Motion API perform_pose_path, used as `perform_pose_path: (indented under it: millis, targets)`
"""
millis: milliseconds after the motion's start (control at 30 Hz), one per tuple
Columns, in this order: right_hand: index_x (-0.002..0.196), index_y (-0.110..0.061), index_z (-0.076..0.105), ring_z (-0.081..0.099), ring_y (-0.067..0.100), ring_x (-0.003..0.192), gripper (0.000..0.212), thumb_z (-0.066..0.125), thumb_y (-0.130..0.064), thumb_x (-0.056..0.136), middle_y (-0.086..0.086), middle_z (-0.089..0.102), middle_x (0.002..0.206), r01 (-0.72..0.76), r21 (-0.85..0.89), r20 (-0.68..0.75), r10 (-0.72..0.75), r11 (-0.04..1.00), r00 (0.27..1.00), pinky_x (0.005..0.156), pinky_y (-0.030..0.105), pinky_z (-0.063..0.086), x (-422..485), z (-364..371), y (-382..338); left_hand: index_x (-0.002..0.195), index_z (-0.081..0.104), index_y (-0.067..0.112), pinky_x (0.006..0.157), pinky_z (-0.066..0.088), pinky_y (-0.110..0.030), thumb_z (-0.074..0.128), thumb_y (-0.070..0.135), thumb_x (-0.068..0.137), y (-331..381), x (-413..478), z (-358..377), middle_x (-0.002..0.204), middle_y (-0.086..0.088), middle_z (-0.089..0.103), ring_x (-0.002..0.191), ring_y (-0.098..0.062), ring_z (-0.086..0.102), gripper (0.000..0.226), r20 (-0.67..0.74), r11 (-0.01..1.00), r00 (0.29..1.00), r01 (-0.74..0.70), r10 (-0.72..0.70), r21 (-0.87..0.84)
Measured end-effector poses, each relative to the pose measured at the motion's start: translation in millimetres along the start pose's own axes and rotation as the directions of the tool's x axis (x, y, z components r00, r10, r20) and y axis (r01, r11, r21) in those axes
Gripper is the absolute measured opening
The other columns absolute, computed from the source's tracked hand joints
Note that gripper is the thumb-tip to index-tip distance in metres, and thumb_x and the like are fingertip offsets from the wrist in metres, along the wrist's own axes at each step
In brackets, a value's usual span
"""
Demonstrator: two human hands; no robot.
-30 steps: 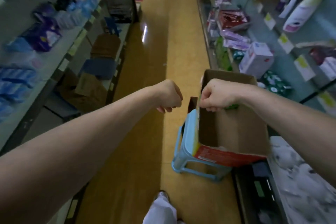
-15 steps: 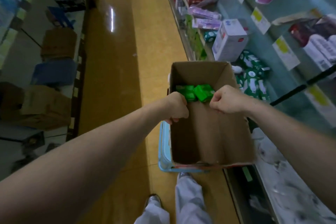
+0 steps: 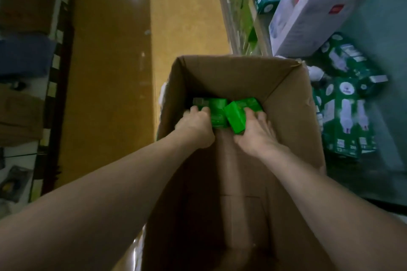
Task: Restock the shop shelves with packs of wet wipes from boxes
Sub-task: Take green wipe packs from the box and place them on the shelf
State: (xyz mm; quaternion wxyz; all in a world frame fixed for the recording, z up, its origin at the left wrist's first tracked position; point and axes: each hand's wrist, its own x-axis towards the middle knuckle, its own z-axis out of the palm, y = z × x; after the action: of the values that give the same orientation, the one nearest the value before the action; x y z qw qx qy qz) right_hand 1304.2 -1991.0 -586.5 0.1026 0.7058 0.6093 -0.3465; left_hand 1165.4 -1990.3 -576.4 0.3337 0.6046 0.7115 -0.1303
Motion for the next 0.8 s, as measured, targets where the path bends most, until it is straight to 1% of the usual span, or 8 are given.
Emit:
perform_pose_path:
  millis: [133, 300, 400, 500, 567, 633, 700, 800]
  targets:
    - [0.152, -0.025, 0.004, 0.012, 0.038, 0.143, 0.089, 0.064, -0.032, 0.087, 0.014, 0.002, 0.158, 0.016, -0.14, -0.022, -0.019, 0.99, 1.0, 0.112, 0.046, 0.023, 41.9, 19.1, 3.4, 0.151, 0.012, 0.017, 0.111, 0.028, -0.045, 0.064, 0.018, 0.086, 6.1, 47.0, 18.1, 0.152, -0.01, 0.019, 0.14, -0.031, 0.02, 0.083, -0.029, 0.985, 0.999, -0.032, 0.037, 0.171]
    - [0.152, -0.025, -0.008, 0.013, 0.045, 0.142, 0.097, 0.065, -0.035, 0.088, 0.021, 0.004, 0.157, -0.008, -0.258, -0.06, -0.007, 0.966, 0.998, 0.11, 0.055, 0.023, 72.5, 39.9, 5.4, 0.152, 0.0, 0.014, 0.118, 0.007, -0.047, 0.068, 0.025, 0.082, 6.1, 88.6, 43.7, 0.157, -0.008, 0.007, 0.146, -0.027, 0.003, 0.098, -0.025, 0.926, 0.997, -0.052, 0.066, 0.374]
    - [0.151, -0.026, -0.005, 0.017, 0.045, 0.14, 0.101, 0.069, -0.036, 0.084, 0.02, 0.008, 0.156, -0.019, -0.265, -0.072, 0.0, 0.964, 0.997, 0.108, 0.059, 0.026, 84.4, 45.6, 9.1, 0.151, 0.005, 0.013, 0.117, 0.009, -0.045, 0.068, 0.027, 0.083, 3.2, 103.2, 55.9, 0.152, -0.011, 0.018, 0.143, -0.029, 0.014, 0.094, -0.07, 0.903, 0.995, -0.04, 0.078, 0.428]
    - [0.151, -0.027, 0.0, 0.019, 0.045, 0.139, 0.098, 0.071, -0.031, 0.084, 0.019, 0.01, 0.155, -0.03, -0.235, -0.08, 0.011, 0.971, 0.997, 0.107, 0.06, 0.029, 95.9, 51.7, 10.5, 0.15, 0.015, 0.012, 0.114, 0.019, -0.043, 0.072, 0.026, 0.081, 1.5, 115.7, 59.1, 0.147, -0.013, 0.025, 0.136, -0.033, 0.027, 0.09, -0.09, 0.899, 0.994, -0.013, 0.058, 0.437]
    - [0.151, -0.027, 0.004, 0.02, 0.045, 0.139, 0.095, 0.071, -0.025, 0.084, 0.018, 0.012, 0.155, -0.026, -0.2, -0.122, 0.002, 0.98, 0.993, 0.104, 0.055, 0.035, 99.4, 55.3, 11.8, 0.147, 0.021, 0.013, 0.107, 0.027, -0.041, 0.074, 0.025, 0.078, 0.6, 119.9, 60.2, 0.144, -0.013, 0.027, 0.131, -0.033, 0.032, 0.088, -0.106, 0.901, 0.993, -0.002, 0.053, 0.433]
    - [0.151, -0.027, 0.007, 0.02, 0.043, 0.139, 0.093, 0.071, -0.022, 0.083, 0.017, 0.013, 0.155, -0.004, -0.168, -0.167, -0.025, 0.986, 0.986, 0.1, 0.049, 0.041, 97.5, 58.0, 16.1, 0.148, 0.02, 0.014, 0.105, 0.029, -0.041, 0.072, 0.028, 0.08, -0.6, 120.0, 60.5, 0.144, -0.014, 0.03, 0.13, -0.033, 0.032, 0.087, -0.113, 0.881, 0.992, 0.0, 0.061, 0.474]
    - [0.151, -0.026, 0.007, 0.016, 0.042, 0.141, 0.093, 0.07, -0.022, 0.083, 0.015, 0.012, 0.156, 0.033, -0.151, -0.187, -0.061, 0.988, 0.98, 0.102, 0.047, 0.04, 92.1, 61.5, 22.7, 0.149, 0.016, 0.012, 0.105, 0.027, -0.04, 0.068, 0.034, 0.082, -2.7, 118.5, 60.7, 0.144, -0.014, 0.034, 0.131, -0.033, 0.031, 0.088, -0.109, 0.855, 0.993, 0.012, 0.052, 0.518]
    - [0.151, -0.024, 0.011, 0.013, 0.037, 0.143, 0.09, 0.069, -0.019, 0.083, 0.011, 0.014, 0.157, 0.076, -0.115, -0.233, -0.101, 0.99, 0.967, 0.11, 0.044, 0.031, 81.6, 65.9, 30.0, 0.147, 0.019, 0.011, 0.106, 0.025, -0.039, 0.069, 0.038, 0.08, -4.1, 105.8, 63.4, 0.143, -0.011, 0.038, 0.131, -0.031, 0.03, 0.088, -0.1, 0.868, 0.995, 0.043, 0.008, 0.495]
